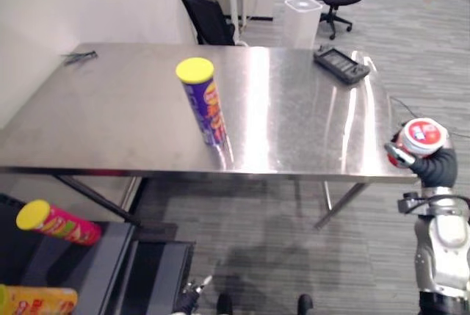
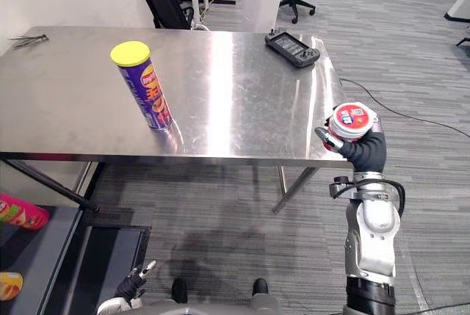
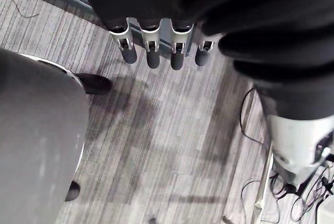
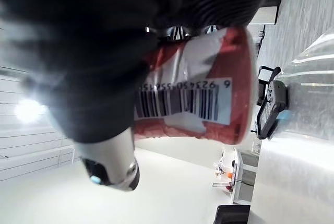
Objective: Put the gum and the chips on the shelf.
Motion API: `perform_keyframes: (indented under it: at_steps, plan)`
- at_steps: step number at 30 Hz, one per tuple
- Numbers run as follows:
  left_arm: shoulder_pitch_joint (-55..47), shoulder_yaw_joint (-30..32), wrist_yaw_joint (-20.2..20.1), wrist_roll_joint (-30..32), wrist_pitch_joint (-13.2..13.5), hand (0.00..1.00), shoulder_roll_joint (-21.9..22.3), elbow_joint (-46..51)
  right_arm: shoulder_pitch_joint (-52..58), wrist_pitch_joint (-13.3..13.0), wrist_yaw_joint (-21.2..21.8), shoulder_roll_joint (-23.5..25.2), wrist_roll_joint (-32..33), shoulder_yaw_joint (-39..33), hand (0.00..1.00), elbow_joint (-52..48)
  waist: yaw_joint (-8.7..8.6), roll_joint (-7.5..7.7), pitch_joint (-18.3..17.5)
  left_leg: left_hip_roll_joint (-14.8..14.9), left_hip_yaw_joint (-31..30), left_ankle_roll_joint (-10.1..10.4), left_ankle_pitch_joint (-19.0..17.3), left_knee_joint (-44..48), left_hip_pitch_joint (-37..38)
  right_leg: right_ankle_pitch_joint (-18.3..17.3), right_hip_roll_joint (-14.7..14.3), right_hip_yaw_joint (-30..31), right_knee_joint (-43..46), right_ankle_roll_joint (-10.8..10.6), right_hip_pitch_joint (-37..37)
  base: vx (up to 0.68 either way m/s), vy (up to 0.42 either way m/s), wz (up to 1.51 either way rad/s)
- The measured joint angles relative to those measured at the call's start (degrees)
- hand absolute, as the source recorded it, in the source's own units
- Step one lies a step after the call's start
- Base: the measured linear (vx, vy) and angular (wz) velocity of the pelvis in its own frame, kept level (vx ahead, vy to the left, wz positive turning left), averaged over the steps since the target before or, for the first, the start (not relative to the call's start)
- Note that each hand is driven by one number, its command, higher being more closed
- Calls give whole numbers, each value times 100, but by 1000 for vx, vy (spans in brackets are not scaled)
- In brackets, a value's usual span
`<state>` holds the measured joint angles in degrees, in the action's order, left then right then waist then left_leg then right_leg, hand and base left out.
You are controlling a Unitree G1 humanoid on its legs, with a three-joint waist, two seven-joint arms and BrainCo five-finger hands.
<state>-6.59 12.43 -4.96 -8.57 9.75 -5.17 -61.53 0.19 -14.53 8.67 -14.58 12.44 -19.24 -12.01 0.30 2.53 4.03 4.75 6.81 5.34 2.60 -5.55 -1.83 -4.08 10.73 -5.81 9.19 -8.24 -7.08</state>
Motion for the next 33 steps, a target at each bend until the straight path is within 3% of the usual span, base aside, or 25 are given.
perform_keyframes:
  at_steps: [3, 4, 7, 8, 10, 11, 12, 13, 14, 15, 16, 18, 20, 23, 26, 29, 33]
  plan:
    - [-25, 148, -14, -27, -28, 0, 17, 8, -2, -22, 12, 21, 150, 253, 100, -13, 13, -46, 24, 57, -393, 109, 129, 61, -290, -218, 0, -341, 309, 135, -150, -133, -71, 69]
    - [-22, 140, -33, -29, -32, 0, -8, 62, -18, -58, -12, 32, 163, 383, 100, -13, 31, -80, 45, 120, -781, 182, 173, 327, -676, -344, -31, -681, 510, 222, -311, -148, -131, 109]
    - [-30, 91, -34, -19, -36, 0, -22, 163, -69, -59, -79, 31, 161, 446, 100, -48, 194, -206, 130, 315, -974, 186, 171, 175, -954, -454, -120, -1353, 788, 365, -360, -129, -141, 132]
    - [27, 85, -45, -19, -39, 0, -99, 100, -126, -83, -134, 26, 155, 360, 100, -94, 217, -99, 181, 428, -198, -325, -225, 349, -1172, -503, 115, -1965, 697, 445, -236, -130, -137, 167]
    - [95, 85, -38, -12, -34, 0, -124, 110, -351, -97, -274, -2, 152, 199, 100, -73, 150, -141, 268, 522, 663, -461, -282, 1554, -1574, -570, 391, -2527, 841, 524, -127, -119, -81, 182]
    - [2, 68, -34, -12, -41, 0, -106, 105, -467, -99, -381, -53, 148, 153, 100, -75, 160, -180, 276, 682, 1219, -629, -362, 2497, -1658, -618, 518, -2899, 989, 548, -49, -125, -96, 196]
    - [-160, 44, -32, -25, -53, 0, -50, 113, -471, -123, -454, -149, 139, 139, 100, -107, 135, -523, 207, 761, 1664, -781, -354, 2699, -1543, -717, 562, -3395, 1201, 509, 154, -83, -85, 189]
    - [-170, -14, -32, -24, -55, 0, -58, 126, -441, -143, -461, -154, 135, 108, 100, -114, 115, -552, 206, 577, 1669, -819, -175, 2396, -1531, -825, 589, -3488, 1215, 520, 186, -105, -33, 195]
    - [-160, -73, -34, -25, -36, 0, -84, 153, -419, -148, -467, -137, 131, -43, 100, -86, 67, -392, 213, 294, 1527, -795, 171, 1663, -1360, -849, 765, -3659, 1053, 525, 154, -124, 15, 164]
    - [-131, 0, -40, -26, -75, 0, -84, 154, -469, -101, -452, -63, 110, -92, 100, -56, 166, -441, 173, 320, 1895, -871, -175, 1872, -1276, -698, 828, -4103, 920, 511, 242, -138, 25, 147]
    - [-166, 33, -41, -26, -127, 0, -93, 136, -459, -98, -452, -10, 110, -77, 100, -62, 148, -388, 204, 422, 2120, -839, -483, 2218, -1252, -666, 858, -4277, 917, 495, 277, -137, 10, 147]
    - [-288, 129, -44, -27, -171, 0, -78, 65, -342, -86, -472, 59, 107, -77, 100, -66, 107, -426, 181, 601, 2461, -400, -949, 2338, -838, -610, 973, -4913, 882, 421, 535, -131, 45, 149]
    - [-361, 171, -46, -27, -169, 0, -84, 54, -358, -70, -469, 67, 104, -67, 100, -70, 159, -531, 114, 569, 2577, -374, -1090, 1917, -766, -535, 988, -5199, 879, 345, 578, -76, 162, 89]
    - [-459, 336, -38, -26, -183, 0, -123, -7, -345, -67, -449, 266, 89, -16, 100, -96, 164, -290, 64, 294, 2537, -405, -1011, 1550, -841, -194, 1026, -5403, 613, 274, 579, -40, 204, 49]
    - [-497, 372, -21, -5, -254, 0, -112, 1, -341, -70, -473, 304, 55, -61, 100, -116, 70, -243, -51, -108, 2374, -738, -645, 1023, -831, 319, 1003, -5413, 142, 237, 573, 53, 233, 45]
    - [-329, 380, 10, -6, -240, 0, -153, 13, -361, -24, -520, 458, -133, 15, 100, -38, 146, -235, -49, -150, 2387, -838, -611, 1032, -894, 536, 1032, -5283, 121, 333, 527, 62, 132, 18]
    - [-331, 513, 20, -7, -222, 0, -157, 2, -490, 1, -574, 511, -323, 226, 100, -37, 176, -171, -45, -144, 2426, -851, -611, 909, -755, 567, 1007, -4996, 163, 360, 536, 29, 2, -6]
